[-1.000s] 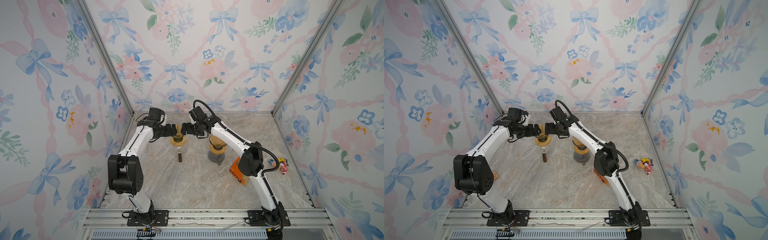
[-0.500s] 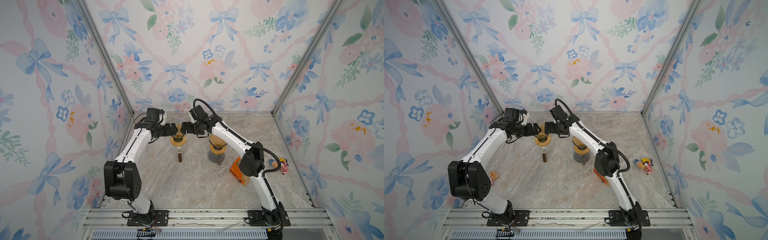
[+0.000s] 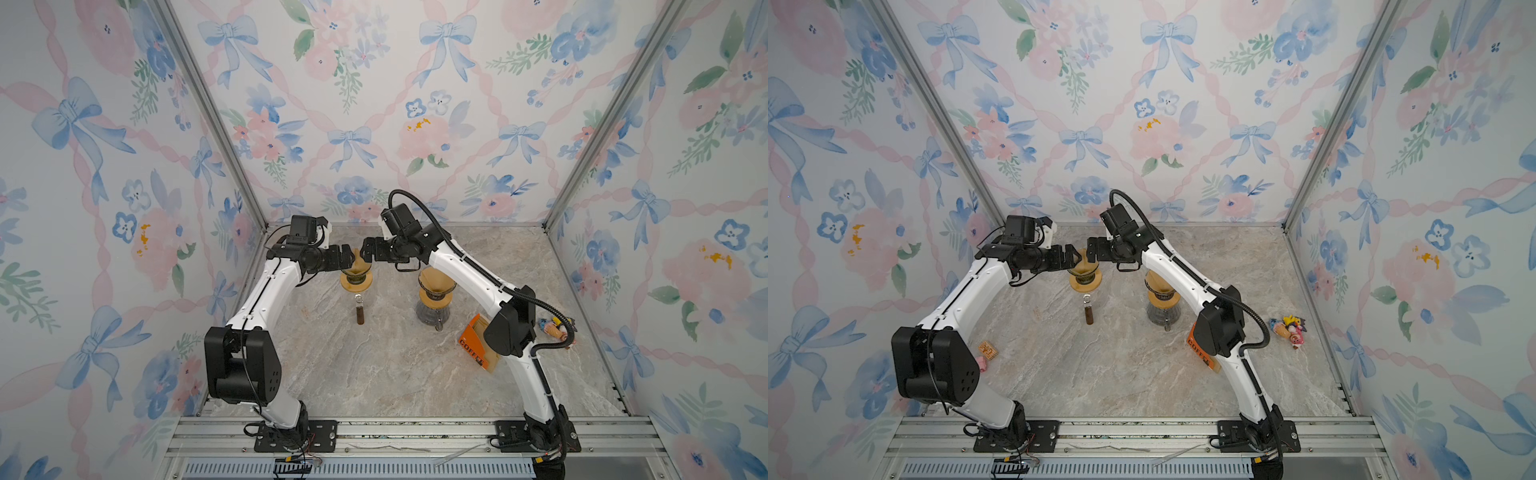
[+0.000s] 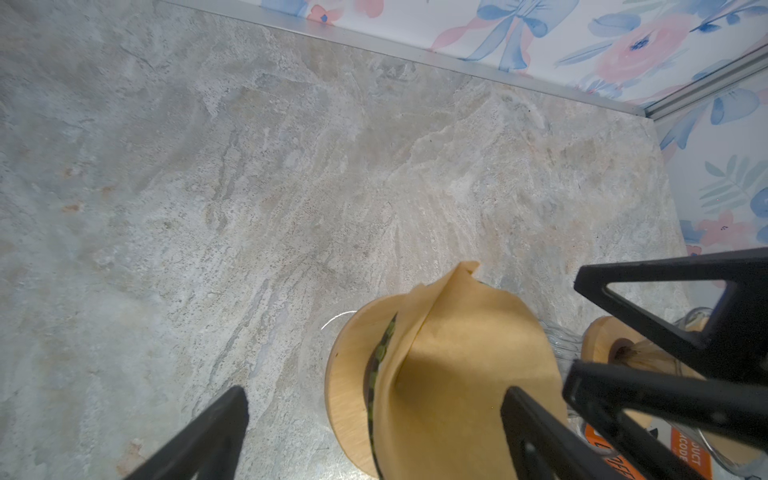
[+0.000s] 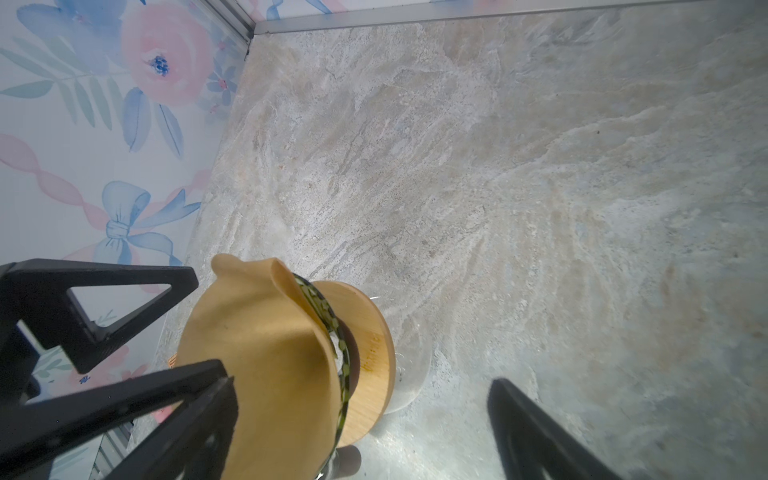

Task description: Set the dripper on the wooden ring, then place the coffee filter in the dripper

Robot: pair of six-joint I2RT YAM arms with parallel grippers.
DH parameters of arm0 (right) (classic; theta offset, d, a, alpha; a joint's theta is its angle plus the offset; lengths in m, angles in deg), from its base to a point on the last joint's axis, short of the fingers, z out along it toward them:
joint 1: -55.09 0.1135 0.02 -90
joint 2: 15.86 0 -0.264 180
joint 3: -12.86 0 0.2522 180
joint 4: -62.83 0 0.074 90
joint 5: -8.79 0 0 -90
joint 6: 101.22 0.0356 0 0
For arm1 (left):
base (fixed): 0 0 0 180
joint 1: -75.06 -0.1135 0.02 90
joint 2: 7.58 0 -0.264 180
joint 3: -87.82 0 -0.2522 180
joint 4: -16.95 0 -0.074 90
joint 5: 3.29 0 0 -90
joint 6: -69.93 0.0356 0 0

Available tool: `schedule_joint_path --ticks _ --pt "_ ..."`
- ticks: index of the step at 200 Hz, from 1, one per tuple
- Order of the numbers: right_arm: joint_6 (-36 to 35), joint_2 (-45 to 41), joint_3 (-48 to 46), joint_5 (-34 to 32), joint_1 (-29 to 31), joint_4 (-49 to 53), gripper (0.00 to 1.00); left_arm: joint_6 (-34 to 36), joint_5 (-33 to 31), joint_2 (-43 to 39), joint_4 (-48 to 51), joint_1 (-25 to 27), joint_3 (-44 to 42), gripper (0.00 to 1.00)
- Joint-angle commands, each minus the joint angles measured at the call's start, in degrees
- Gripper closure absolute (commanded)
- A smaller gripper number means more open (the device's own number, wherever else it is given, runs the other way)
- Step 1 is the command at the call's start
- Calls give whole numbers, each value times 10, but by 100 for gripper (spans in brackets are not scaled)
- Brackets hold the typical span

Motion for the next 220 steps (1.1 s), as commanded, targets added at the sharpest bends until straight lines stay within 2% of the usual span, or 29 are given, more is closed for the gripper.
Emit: schedule_joint_path --ticks 1,44,78,136,166,220 --pt "-18 -38 -23 -6 5 -12 4 1 0 -22 -6 -2 -9 3" --pt "-46 -113 -101 -12 4 -47 4 7 -22 -60 -10 -3 -9 2" --pt "-75 -201 -206 -21 -4 -78 4 16 -28 -113 -30 -3 -27 2" --pt "-103 -423 -479 -43 -38 -165 4 25 -46 -246 -94 -3 -135 2" --pt "-140 -535 -593 -113 -46 -163 4 40 -48 -313 -123 -3 -212 2" --pt "-165 -743 -770 -198 -80 -161 4 -3 -127 -403 -158 -2 -332 2"
